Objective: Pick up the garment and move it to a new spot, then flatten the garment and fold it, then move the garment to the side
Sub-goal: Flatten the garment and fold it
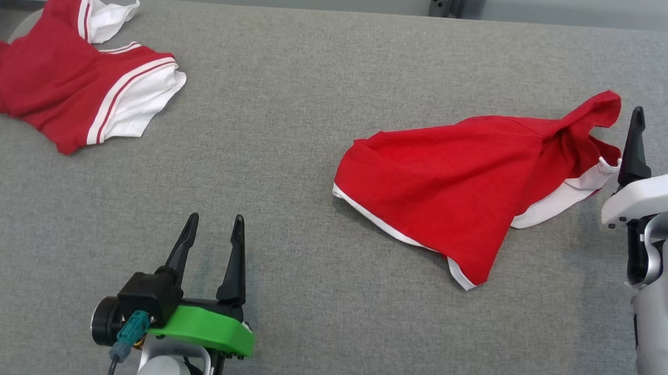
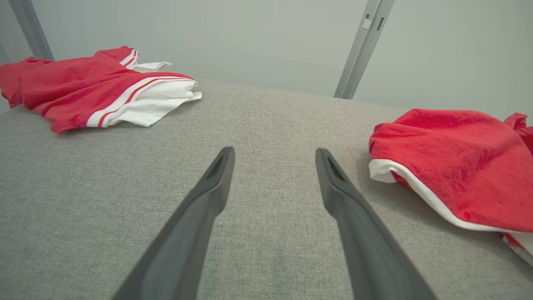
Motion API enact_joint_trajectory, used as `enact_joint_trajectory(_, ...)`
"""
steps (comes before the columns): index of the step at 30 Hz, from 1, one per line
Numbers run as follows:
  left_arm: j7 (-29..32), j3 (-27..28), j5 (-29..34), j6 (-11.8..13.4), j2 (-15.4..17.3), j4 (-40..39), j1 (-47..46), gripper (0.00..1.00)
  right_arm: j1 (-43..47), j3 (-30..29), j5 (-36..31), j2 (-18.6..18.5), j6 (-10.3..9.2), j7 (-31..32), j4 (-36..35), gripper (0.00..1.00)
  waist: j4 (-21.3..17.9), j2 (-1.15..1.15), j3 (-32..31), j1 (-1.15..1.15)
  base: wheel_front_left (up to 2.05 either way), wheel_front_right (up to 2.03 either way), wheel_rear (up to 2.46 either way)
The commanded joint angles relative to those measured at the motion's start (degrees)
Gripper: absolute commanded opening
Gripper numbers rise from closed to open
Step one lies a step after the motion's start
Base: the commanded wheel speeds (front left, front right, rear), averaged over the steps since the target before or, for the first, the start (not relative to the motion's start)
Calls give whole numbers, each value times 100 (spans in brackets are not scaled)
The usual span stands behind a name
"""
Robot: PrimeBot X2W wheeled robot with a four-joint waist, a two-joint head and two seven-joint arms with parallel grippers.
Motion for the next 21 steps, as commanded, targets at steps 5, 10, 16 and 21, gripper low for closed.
enact_joint_trajectory(5, -3, 13, 55, -35, 7, 31, 134, 100, 744, 430, 315, 224, -2, -18, -935, 100, -272, 0, -329, 0, 0, 0, 0)
enact_joint_trajectory(10, -3, 13, 65, -34, 8, 40, 193, 100, 1554, 988, 499, 435, -2, -18, -1552, 100, -393, 0, -459, 0, 0, 0, 0)
enact_joint_trajectory(16, -3, -3, 65, -50, 8, 44, 190, 100, 2185, 1805, 488, 474, -2, -18, -1363, 100, -415, 0, -463, 0, 0, 0, 0)
enact_joint_trajectory(21, -3, 5, 59, -45, 9, 30, 135, 100, 2280, 2315, 496, 504, -2, -18, -990, 100, -285, 0, -384, 0, 0, 0, 0)
